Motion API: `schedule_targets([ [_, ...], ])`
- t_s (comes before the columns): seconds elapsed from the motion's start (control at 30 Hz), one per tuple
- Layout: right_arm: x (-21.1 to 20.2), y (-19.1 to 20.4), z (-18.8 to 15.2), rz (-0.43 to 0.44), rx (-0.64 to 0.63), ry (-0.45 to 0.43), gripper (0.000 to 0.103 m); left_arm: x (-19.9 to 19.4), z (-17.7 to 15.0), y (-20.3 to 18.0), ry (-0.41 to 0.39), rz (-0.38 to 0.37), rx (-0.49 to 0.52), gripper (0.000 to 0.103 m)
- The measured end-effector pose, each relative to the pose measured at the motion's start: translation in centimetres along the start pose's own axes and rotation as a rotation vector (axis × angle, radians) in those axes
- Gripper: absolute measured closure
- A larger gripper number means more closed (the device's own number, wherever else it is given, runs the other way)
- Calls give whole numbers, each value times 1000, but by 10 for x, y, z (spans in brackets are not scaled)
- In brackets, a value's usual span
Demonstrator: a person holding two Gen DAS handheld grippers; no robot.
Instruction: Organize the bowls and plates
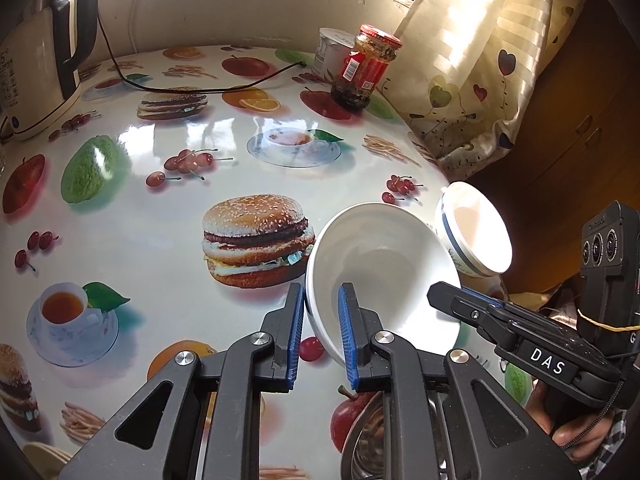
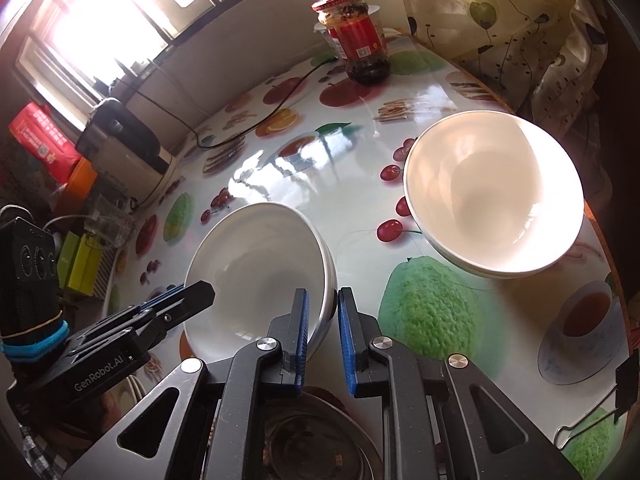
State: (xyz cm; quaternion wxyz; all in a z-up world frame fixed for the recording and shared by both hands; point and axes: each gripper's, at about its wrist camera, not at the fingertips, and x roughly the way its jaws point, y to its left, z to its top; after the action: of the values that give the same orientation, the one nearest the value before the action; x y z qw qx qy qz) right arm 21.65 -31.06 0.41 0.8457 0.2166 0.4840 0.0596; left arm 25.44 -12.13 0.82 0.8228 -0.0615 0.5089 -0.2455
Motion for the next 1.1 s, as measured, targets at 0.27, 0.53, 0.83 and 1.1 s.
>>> schedule_targets([
  [0.27, -2, 2, 0, 1, -3, -3, 88, -2, 1, 0, -7, 5, -1, 85],
  [0.53, -14, 6, -2, 8, -7, -27, 88, -13, 0, -4, -32, -1, 8, 85],
  [0.83, -37, 9, -8, 14, -12, -57, 88, -35, -4, -16, -66, -16, 28, 85],
  [1.1, -58, 11, -22, 15, -15, -78, 88, -50, -14, -25, -82, -32, 41, 85],
])
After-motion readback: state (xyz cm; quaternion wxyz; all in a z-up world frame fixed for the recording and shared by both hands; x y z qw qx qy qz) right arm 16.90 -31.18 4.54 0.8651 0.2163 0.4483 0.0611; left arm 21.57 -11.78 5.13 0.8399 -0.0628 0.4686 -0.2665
